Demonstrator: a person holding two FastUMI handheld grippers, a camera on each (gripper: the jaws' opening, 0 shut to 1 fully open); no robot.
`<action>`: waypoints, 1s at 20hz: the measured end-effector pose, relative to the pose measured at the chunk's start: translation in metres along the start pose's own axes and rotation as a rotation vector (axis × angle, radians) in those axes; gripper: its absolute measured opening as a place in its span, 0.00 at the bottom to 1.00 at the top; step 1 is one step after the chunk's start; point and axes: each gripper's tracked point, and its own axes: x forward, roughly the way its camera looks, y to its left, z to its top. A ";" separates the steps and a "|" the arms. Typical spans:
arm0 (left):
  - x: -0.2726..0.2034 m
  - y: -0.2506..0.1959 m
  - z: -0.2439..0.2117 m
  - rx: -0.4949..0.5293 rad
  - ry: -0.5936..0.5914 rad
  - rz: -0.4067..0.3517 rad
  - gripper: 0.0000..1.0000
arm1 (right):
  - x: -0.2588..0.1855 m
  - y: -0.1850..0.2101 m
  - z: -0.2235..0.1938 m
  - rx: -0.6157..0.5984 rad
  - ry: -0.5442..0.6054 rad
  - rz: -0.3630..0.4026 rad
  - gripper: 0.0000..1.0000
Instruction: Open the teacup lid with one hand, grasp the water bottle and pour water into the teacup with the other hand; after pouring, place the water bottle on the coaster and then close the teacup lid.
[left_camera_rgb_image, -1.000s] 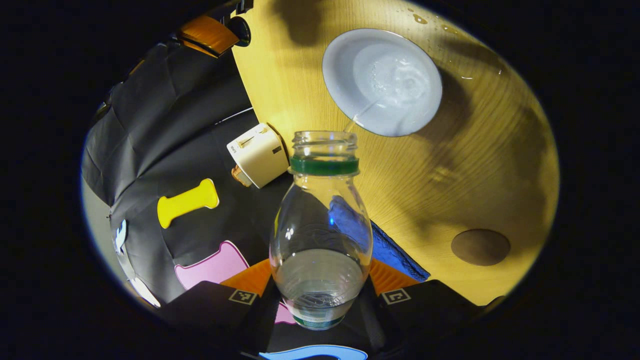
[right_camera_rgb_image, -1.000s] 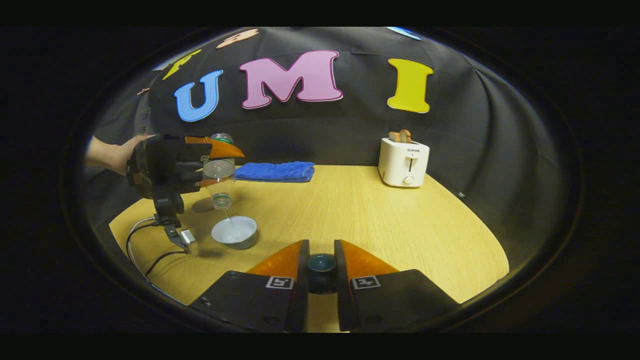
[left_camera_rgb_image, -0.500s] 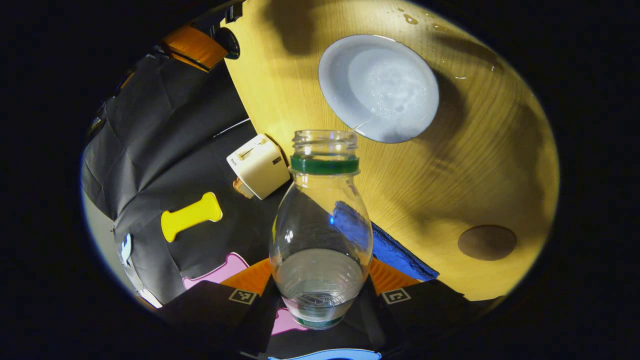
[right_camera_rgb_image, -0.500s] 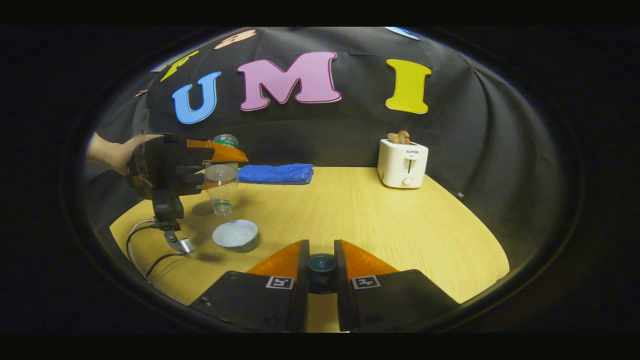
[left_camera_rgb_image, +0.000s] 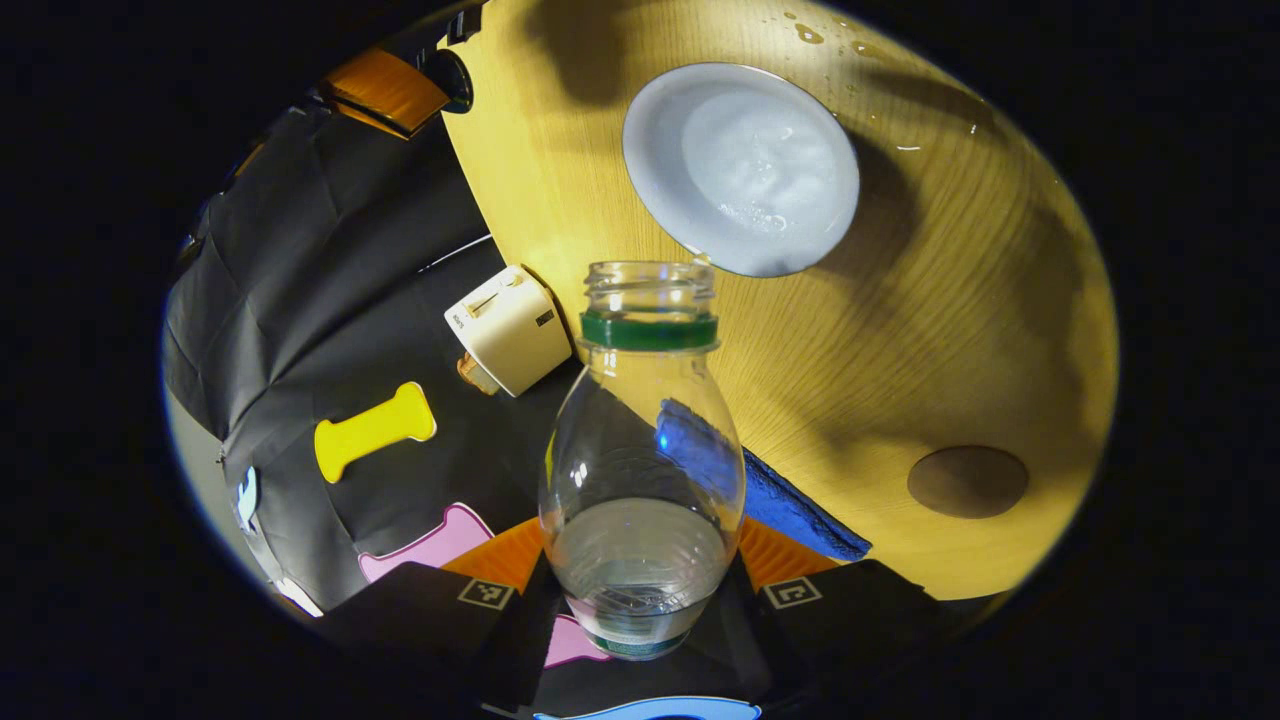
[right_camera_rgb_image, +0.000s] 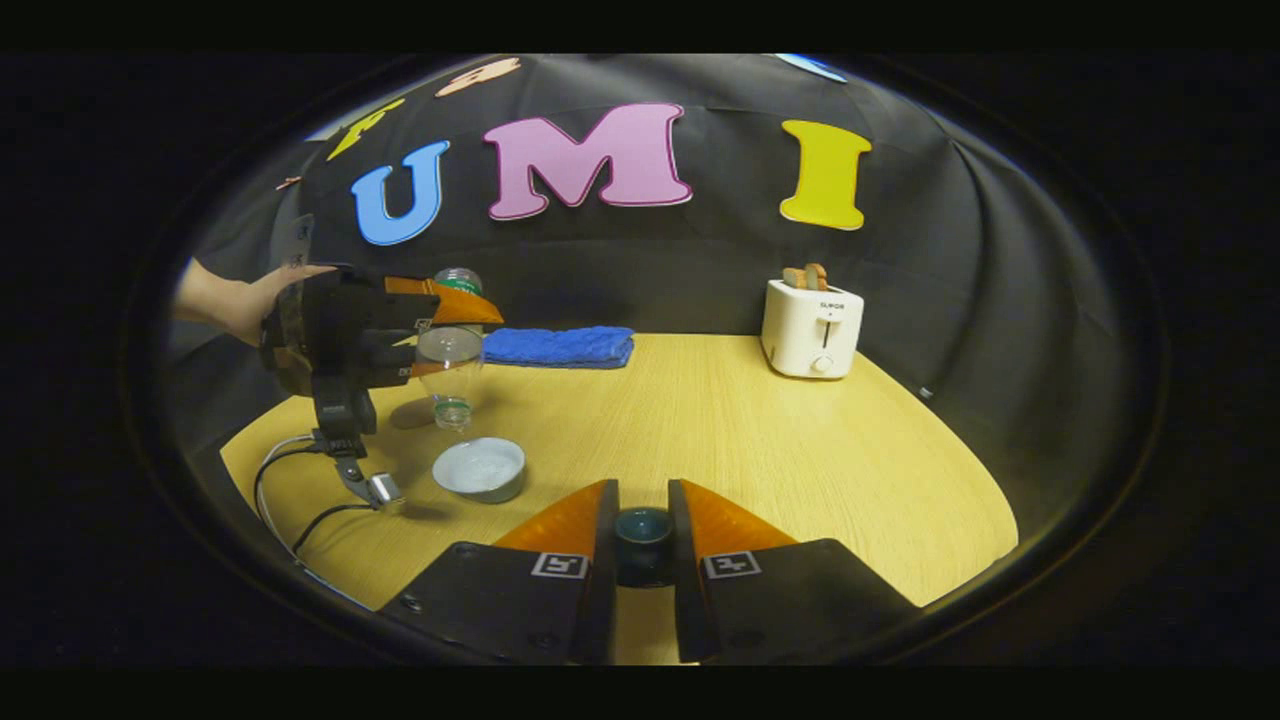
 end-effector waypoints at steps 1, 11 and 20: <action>-0.001 -0.002 0.000 -0.020 0.003 -0.007 0.75 | 0.000 0.000 0.002 0.000 -0.003 0.001 0.27; -0.029 -0.050 0.003 -0.767 0.027 -0.098 0.75 | -0.002 -0.004 0.021 -0.016 -0.021 -0.005 0.28; -0.071 -0.059 -0.052 -1.730 0.121 -0.076 0.75 | 0.006 0.028 0.059 -0.031 -0.080 0.029 0.27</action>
